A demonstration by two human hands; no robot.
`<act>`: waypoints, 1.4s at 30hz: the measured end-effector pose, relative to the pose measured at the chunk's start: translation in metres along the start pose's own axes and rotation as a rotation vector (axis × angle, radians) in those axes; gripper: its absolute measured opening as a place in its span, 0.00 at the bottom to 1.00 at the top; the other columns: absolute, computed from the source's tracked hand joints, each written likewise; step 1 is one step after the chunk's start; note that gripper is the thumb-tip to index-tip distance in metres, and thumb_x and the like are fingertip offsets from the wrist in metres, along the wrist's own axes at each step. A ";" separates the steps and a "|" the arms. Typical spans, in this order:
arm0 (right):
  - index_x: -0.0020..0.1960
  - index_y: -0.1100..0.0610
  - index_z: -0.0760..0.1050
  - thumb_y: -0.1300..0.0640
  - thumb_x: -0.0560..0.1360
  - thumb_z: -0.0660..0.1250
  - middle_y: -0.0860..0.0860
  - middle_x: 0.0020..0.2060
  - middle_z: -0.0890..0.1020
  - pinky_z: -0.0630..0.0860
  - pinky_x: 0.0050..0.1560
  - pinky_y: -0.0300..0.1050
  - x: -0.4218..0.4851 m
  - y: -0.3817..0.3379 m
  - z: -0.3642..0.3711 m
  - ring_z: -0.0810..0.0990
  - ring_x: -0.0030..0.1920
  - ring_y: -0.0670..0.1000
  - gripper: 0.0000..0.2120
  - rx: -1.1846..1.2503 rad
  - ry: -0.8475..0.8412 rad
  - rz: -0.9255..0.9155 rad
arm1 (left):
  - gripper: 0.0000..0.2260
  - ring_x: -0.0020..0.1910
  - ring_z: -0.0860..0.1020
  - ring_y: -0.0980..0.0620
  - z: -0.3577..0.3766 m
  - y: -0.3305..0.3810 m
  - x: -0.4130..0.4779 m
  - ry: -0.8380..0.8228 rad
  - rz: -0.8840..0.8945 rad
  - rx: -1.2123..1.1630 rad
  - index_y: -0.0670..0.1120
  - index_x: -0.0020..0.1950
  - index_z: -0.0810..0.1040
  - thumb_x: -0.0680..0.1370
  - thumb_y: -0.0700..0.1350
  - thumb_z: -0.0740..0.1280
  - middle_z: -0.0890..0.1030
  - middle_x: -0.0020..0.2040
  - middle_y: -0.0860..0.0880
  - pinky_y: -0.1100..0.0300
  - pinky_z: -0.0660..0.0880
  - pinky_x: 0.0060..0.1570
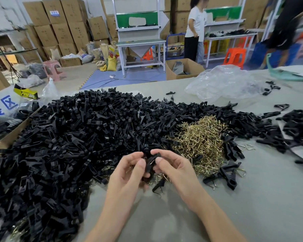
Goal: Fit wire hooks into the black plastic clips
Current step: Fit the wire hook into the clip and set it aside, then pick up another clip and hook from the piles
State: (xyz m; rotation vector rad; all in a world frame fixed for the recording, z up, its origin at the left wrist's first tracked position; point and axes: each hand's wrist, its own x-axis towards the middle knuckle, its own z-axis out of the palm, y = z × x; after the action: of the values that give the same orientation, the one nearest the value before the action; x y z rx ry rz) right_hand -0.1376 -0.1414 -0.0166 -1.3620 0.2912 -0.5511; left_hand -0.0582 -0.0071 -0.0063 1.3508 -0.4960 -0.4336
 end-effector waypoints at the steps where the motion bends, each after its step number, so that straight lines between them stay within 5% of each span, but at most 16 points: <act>1: 0.55 0.48 0.85 0.63 0.79 0.68 0.47 0.40 0.84 0.78 0.48 0.35 -0.005 -0.001 -0.002 0.81 0.43 0.44 0.12 0.013 0.019 -0.012 | 0.09 0.37 0.81 0.53 0.002 0.001 -0.003 -0.009 0.056 0.075 0.53 0.48 0.83 0.72 0.56 0.70 0.84 0.43 0.51 0.62 0.78 0.35; 5: 0.55 0.48 0.85 0.62 0.78 0.69 0.50 0.40 0.81 0.76 0.45 0.36 -0.025 -0.007 -0.020 0.76 0.40 0.47 0.11 0.015 0.082 -0.052 | 0.12 0.34 0.77 0.58 0.020 0.006 -0.016 -0.152 0.146 0.215 0.46 0.40 0.79 0.71 0.54 0.70 0.82 0.42 0.53 0.66 0.75 0.36; 10: 0.56 0.45 0.85 0.53 0.72 0.71 0.49 0.41 0.82 0.77 0.46 0.38 -0.050 -0.017 -0.056 0.78 0.41 0.46 0.13 0.022 0.207 -0.101 | 0.07 0.32 0.75 0.61 0.062 0.005 -0.027 -0.219 0.180 0.427 0.49 0.38 0.81 0.76 0.48 0.72 0.82 0.45 0.58 0.69 0.70 0.33; 13: 0.63 0.42 0.80 0.48 0.74 0.75 0.47 0.45 0.85 0.79 0.47 0.38 -0.066 -0.027 -0.084 0.83 0.46 0.47 0.18 0.067 0.308 -0.139 | 0.05 0.36 0.78 0.63 0.101 0.009 -0.027 -0.258 0.230 0.479 0.52 0.41 0.81 0.77 0.46 0.71 0.82 0.45 0.59 0.72 0.70 0.36; 16: 0.69 0.49 0.74 0.51 0.79 0.67 0.53 0.53 0.86 0.81 0.49 0.39 -0.082 -0.043 -0.122 0.86 0.51 0.52 0.19 0.185 0.512 -0.181 | 0.04 0.40 0.80 0.62 0.169 0.021 -0.022 -0.308 0.264 0.490 0.56 0.44 0.80 0.79 0.50 0.69 0.83 0.44 0.55 0.72 0.72 0.39; 22: 0.62 0.48 0.78 0.59 0.83 0.62 0.52 0.50 0.85 0.79 0.45 0.42 -0.112 -0.074 -0.175 0.84 0.44 0.50 0.12 0.189 0.823 -0.234 | 0.17 0.61 0.76 0.55 0.328 0.057 0.012 -0.652 0.341 0.539 0.49 0.66 0.77 0.82 0.57 0.63 0.78 0.64 0.51 0.60 0.71 0.62; 25: 0.59 0.48 0.79 0.61 0.83 0.61 0.52 0.48 0.85 0.78 0.44 0.44 -0.119 -0.084 -0.187 0.83 0.41 0.49 0.12 0.152 0.870 -0.248 | 0.17 0.64 0.74 0.54 0.350 0.049 0.016 -0.742 0.364 0.636 0.46 0.68 0.76 0.83 0.53 0.61 0.78 0.66 0.49 0.60 0.69 0.64; 33: 0.56 0.50 0.79 0.66 0.81 0.61 0.46 0.39 0.84 0.77 0.41 0.38 -0.110 -0.063 -0.147 0.79 0.36 0.47 0.14 0.056 0.668 -0.184 | 0.14 0.68 0.67 0.58 0.172 -0.021 0.011 -0.349 0.451 0.914 0.51 0.67 0.77 0.82 0.51 0.61 0.72 0.67 0.56 0.60 0.63 0.70; 38: 0.56 0.40 0.76 0.60 0.82 0.63 0.42 0.43 0.82 0.74 0.43 0.40 -0.084 -0.032 -0.081 0.78 0.38 0.50 0.14 -0.179 0.390 -0.113 | 0.13 0.64 0.74 0.36 0.020 -0.033 0.002 0.162 0.483 1.300 0.42 0.61 0.81 0.76 0.39 0.72 0.78 0.63 0.40 0.39 0.70 0.64; 42: 0.61 0.36 0.72 0.55 0.83 0.60 0.35 0.51 0.78 0.74 0.50 0.33 -0.060 -0.010 -0.033 0.77 0.49 0.38 0.14 -0.514 0.187 -0.134 | 0.16 0.67 0.71 0.31 -0.045 -0.038 0.003 0.355 0.283 1.361 0.39 0.65 0.78 0.78 0.42 0.70 0.75 0.66 0.32 0.35 0.67 0.67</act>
State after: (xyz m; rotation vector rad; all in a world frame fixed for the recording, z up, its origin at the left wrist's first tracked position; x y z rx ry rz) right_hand -0.2064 -0.1379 -0.0207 -1.8381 0.5210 -0.7507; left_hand -0.0303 0.0215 -0.0498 2.5334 -0.6965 0.5138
